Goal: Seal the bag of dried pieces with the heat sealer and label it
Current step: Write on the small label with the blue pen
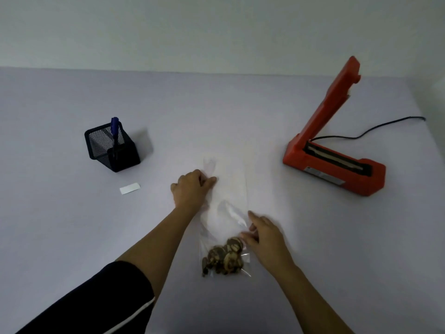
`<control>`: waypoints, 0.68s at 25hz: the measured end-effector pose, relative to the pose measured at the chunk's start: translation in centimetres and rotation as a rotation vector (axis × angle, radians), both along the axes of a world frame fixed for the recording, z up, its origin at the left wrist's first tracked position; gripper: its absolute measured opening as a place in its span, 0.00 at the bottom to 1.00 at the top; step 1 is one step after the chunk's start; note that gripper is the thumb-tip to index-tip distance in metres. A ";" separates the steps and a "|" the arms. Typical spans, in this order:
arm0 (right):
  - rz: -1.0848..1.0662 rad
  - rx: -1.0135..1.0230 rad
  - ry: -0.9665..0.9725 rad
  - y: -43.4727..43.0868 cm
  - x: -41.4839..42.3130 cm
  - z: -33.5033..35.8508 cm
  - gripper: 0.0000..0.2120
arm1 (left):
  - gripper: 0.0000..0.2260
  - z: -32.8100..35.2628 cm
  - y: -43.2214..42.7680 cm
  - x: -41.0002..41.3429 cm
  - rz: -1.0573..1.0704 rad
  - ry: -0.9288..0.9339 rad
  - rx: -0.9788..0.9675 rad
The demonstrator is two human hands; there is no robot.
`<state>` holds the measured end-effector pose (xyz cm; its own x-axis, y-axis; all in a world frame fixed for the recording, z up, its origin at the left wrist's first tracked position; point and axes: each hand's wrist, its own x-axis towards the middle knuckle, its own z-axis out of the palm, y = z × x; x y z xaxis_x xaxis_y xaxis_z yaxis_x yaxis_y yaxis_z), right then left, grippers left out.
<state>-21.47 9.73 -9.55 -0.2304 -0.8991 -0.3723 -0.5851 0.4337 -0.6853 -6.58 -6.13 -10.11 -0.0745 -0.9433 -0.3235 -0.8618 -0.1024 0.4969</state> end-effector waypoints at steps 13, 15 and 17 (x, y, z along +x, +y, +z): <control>-0.250 0.054 -0.122 -2.2 -0.4 -0.3 0.06 | 0.05 0.8 4.4 1.6 0.257 0.295 0.156; -0.229 0.054 -0.088 -2.2 -0.5 -0.3 0.06 | 0.05 0.6 4.5 1.5 0.263 0.296 0.141; -0.205 0.069 -0.069 -2.3 -0.5 0.1 0.07 | 0.06 0.8 4.6 1.4 0.245 0.264 0.124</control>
